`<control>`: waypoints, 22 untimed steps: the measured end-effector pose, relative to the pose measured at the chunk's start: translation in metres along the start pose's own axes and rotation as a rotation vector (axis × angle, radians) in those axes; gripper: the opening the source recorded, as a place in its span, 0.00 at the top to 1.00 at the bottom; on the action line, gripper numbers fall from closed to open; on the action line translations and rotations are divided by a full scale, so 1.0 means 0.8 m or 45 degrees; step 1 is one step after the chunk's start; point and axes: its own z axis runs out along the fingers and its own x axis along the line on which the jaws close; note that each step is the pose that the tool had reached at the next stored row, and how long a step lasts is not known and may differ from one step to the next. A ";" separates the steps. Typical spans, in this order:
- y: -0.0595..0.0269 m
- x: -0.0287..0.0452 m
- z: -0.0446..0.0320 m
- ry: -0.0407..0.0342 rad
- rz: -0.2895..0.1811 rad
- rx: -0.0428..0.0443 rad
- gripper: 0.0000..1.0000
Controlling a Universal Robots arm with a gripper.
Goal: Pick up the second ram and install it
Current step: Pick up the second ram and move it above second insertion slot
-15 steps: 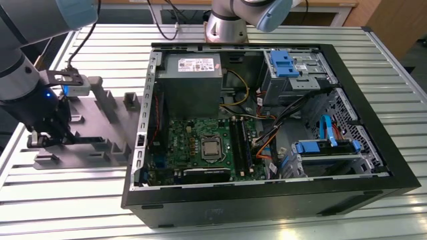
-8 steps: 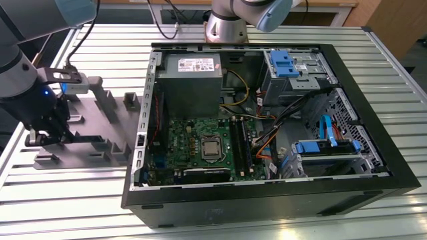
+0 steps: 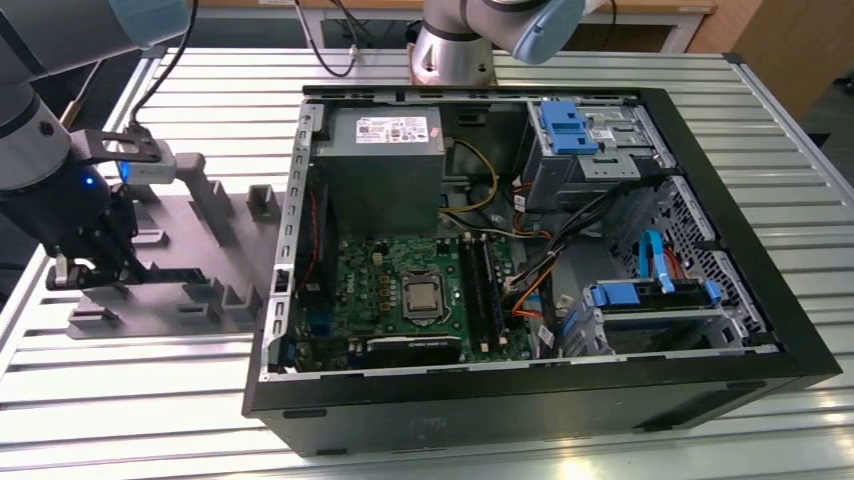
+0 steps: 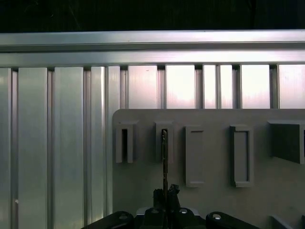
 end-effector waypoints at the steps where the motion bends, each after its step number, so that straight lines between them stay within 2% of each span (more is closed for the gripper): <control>1: 0.000 0.0000 0.0000 -0.0001 0.000 0.000 0.86; 11: 0.000 0.0000 -0.0087 -0.0037 0.000 0.000 0.86; 22: 0.000 0.0001 -0.0185 -0.0194 0.000 0.000 0.86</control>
